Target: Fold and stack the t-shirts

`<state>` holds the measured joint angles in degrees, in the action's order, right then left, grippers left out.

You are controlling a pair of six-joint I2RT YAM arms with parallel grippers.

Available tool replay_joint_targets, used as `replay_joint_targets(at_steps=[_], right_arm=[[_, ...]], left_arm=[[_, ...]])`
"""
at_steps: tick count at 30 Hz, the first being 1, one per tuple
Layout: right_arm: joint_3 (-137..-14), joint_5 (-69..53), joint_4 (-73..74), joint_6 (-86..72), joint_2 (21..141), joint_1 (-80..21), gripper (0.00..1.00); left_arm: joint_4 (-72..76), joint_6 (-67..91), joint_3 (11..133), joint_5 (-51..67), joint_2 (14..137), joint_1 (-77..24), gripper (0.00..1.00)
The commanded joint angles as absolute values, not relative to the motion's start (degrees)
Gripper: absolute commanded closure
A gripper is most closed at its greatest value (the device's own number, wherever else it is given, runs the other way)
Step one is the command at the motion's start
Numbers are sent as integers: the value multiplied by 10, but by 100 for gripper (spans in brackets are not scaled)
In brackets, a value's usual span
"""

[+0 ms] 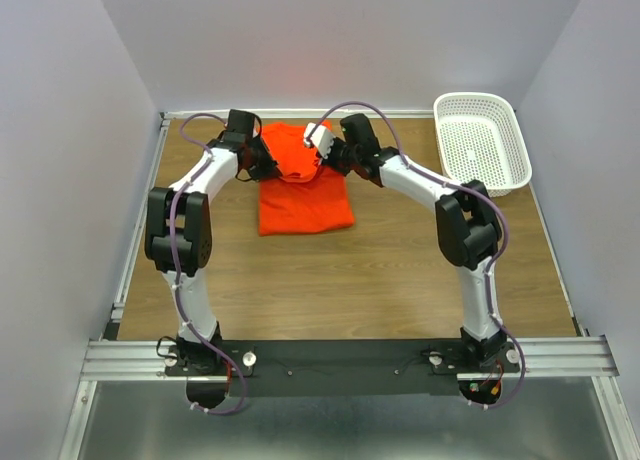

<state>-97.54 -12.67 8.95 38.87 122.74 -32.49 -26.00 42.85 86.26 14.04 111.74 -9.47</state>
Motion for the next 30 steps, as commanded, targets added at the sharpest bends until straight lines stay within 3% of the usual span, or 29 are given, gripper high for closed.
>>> replay_joint_targets(at_steps=[1,27,30], right_arm=[[-1000,-106,79,377,1249,-318,99],[-1023,-83,79,367,1275,-313,99],[-1034,-73,78,362,1284,-312,95]], left_arm=[[-265,419,882,148,1128,-84,100],[-280,401,945,174,1187,-75,100],[-277,394,953,189,1194,-70,91]])
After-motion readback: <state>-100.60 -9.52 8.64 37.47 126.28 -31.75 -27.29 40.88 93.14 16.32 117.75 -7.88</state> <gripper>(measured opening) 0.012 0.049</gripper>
